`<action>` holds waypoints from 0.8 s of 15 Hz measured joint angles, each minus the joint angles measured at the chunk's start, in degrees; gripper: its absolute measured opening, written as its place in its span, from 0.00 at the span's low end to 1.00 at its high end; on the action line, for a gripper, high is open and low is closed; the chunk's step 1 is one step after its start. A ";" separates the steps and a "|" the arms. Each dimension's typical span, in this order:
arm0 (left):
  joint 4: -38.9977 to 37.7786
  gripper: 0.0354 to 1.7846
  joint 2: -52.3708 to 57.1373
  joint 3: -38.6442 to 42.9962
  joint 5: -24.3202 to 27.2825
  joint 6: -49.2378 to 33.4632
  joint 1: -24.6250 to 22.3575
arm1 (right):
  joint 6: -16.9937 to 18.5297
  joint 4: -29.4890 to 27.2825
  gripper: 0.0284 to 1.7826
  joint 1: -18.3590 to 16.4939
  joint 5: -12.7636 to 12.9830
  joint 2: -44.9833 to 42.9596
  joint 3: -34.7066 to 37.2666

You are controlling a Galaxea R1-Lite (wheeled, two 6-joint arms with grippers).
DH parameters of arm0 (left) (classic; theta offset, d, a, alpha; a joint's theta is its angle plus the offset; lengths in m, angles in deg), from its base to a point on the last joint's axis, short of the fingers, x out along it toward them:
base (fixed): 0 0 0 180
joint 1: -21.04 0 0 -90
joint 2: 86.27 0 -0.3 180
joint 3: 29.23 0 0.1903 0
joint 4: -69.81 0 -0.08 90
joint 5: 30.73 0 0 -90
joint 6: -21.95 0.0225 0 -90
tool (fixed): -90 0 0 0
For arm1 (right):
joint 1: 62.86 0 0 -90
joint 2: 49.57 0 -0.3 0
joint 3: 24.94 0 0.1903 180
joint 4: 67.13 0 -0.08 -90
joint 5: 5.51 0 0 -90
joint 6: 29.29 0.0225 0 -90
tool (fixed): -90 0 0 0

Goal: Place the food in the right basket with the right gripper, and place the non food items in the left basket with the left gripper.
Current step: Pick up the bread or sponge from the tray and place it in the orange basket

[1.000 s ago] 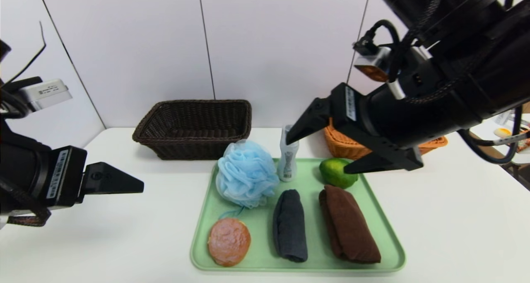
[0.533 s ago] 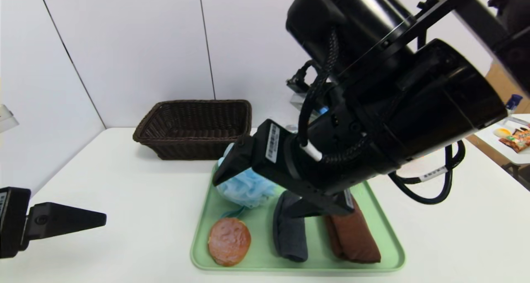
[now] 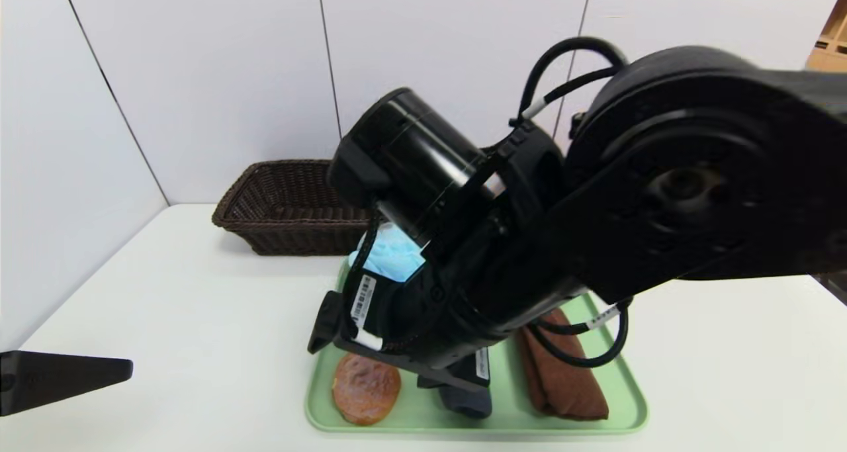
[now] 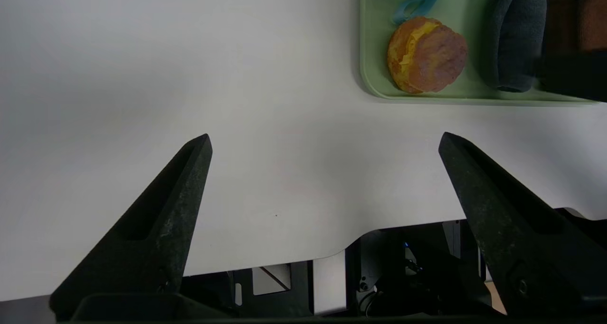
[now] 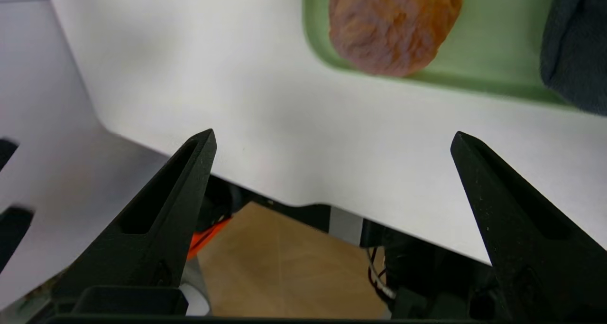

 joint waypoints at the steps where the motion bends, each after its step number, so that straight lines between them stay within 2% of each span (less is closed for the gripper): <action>1: 0.02 0.94 0.35 0.17 -0.06 0.00 -0.04 | 0.20 1.11 0.96 0.11 0.94 1.27 0.00; 5: 0.00 0.94 1.63 1.35 -0.12 0.06 0.00 | 0.34 2.82 0.96 0.33 1.38 5.07 0.00; 8: -0.24 0.94 2.18 2.15 -0.12 0.06 -0.04 | 0.12 3.36 0.96 0.30 3.52 7.17 0.00; 12: -0.35 0.94 2.51 2.76 -0.12 0.09 0.02 | -0.10 4.47 0.96 0.28 4.05 8.87 0.00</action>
